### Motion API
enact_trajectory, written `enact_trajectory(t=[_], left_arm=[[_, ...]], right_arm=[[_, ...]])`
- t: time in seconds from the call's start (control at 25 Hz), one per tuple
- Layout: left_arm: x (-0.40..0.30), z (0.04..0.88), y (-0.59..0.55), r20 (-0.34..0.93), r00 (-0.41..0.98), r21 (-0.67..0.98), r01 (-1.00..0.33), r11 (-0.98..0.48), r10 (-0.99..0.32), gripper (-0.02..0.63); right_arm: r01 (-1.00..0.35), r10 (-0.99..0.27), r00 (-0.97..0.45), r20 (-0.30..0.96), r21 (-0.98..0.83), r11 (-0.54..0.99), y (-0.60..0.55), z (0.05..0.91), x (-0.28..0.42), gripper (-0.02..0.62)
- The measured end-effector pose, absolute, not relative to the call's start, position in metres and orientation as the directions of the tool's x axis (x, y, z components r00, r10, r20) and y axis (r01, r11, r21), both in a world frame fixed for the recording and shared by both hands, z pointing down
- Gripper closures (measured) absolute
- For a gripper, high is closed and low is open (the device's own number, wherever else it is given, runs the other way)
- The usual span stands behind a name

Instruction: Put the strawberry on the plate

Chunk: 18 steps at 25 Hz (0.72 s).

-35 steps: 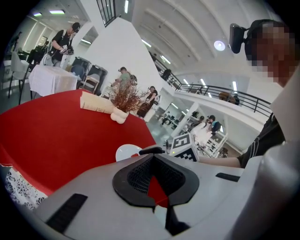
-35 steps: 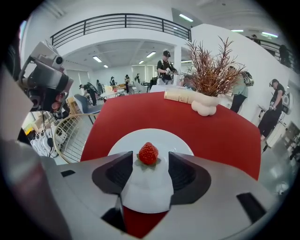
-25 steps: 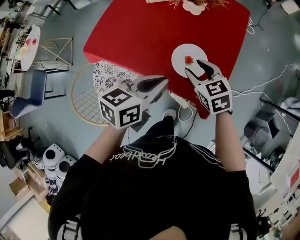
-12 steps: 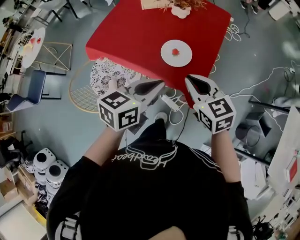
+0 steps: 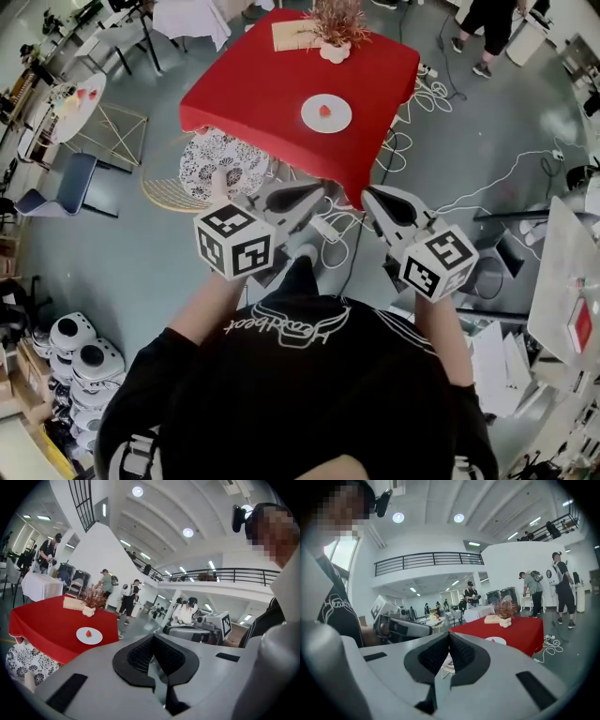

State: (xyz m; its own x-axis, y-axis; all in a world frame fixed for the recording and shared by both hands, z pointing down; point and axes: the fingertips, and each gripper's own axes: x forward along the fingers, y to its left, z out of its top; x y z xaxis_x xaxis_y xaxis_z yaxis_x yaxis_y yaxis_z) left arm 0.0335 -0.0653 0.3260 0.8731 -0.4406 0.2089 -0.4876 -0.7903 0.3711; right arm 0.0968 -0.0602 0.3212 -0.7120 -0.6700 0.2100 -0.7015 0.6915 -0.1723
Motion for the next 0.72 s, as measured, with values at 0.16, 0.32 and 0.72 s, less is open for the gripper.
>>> enact_trajectory(t=[0.16,0.32,0.72], left_arm=[[0.043,0.307,-0.023,0.193,0.877,0.336,-0.481,-0.810,-0.440,0.600],[0.054,0.291,0.015,0.168,0.888,0.305,-0.460,-0.834,-0.429,0.600],[0.067,0.279,0.056,0.164,0.893,0.274,-0.449,-0.850,-0.419,0.600]], right_arm=[[-0.676,-0.655,-0.736,0.170,-0.236,0.698,-0.016,0.306,0.103,0.588],[-0.674,-0.657,-0.738,0.155,-0.214,0.707,0.023,0.296,0.109,0.588],[-0.687,-0.676,-0.725,0.132,-0.208,0.696,0.063,0.287,0.121,0.588]])
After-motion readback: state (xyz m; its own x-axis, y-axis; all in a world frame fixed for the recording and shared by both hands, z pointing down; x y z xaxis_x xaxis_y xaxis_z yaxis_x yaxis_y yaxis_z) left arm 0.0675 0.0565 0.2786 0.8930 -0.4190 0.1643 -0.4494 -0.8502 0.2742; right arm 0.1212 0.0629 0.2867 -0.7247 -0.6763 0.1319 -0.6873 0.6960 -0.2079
